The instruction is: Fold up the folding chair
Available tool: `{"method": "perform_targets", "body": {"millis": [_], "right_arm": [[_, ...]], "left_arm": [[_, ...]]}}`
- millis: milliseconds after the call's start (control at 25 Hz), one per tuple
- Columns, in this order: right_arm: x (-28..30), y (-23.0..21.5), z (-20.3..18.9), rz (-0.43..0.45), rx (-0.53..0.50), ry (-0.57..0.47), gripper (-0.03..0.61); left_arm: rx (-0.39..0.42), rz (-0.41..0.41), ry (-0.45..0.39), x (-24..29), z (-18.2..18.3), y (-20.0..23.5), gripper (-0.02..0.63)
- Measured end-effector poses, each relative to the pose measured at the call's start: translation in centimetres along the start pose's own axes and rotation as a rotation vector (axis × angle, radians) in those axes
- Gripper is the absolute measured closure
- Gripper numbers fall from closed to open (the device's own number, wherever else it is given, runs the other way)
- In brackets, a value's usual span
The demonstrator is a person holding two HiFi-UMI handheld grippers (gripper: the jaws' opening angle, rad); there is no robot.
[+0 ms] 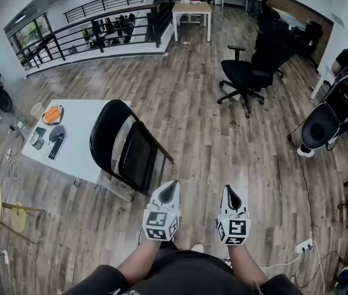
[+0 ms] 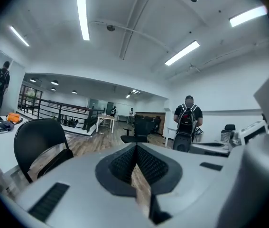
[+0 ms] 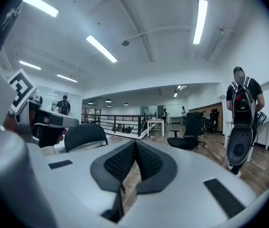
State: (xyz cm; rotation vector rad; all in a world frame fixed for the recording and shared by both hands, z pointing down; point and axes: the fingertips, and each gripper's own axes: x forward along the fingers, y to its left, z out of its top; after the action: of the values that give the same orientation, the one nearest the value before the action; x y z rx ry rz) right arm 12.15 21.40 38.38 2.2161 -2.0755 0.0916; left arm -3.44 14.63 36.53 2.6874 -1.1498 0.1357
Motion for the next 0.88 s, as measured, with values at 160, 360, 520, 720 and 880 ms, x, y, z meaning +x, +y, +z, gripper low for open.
{"method": "perform_targets", "body": {"millis": [160,360,520,720,880], "right_arm": [[-3.4,-0.8,1.4,-0.066,-0.049,-0.034,0.565],[-5.1,-0.5,2.2,-0.109,-0.033,-0.054,0.566],[-5.6,-0.2,2.4,-0.108,-0.031,-0.070,0.566],[-5.8,0.4,2.8,-0.097,-0.019,-0.087,0.565],[-6.1,0.8,3.0,-0.100,-0.024,-0.087,0.565]], "left_arm": [[0.043,-0.009,0.006,-1.3,-0.5,-1.8,0.609],[0.092,-0.033,-0.002,-2.3,-0.1,-2.5,0.609],[0.100,-0.029,0.004,-2.7,-0.2,-2.7,0.609],[0.108,-0.018,-0.002,-3.1,0.3,-3.0,0.609],[0.097,-0.005,-0.003,-3.9,0.4,-3.0,0.609]]}}
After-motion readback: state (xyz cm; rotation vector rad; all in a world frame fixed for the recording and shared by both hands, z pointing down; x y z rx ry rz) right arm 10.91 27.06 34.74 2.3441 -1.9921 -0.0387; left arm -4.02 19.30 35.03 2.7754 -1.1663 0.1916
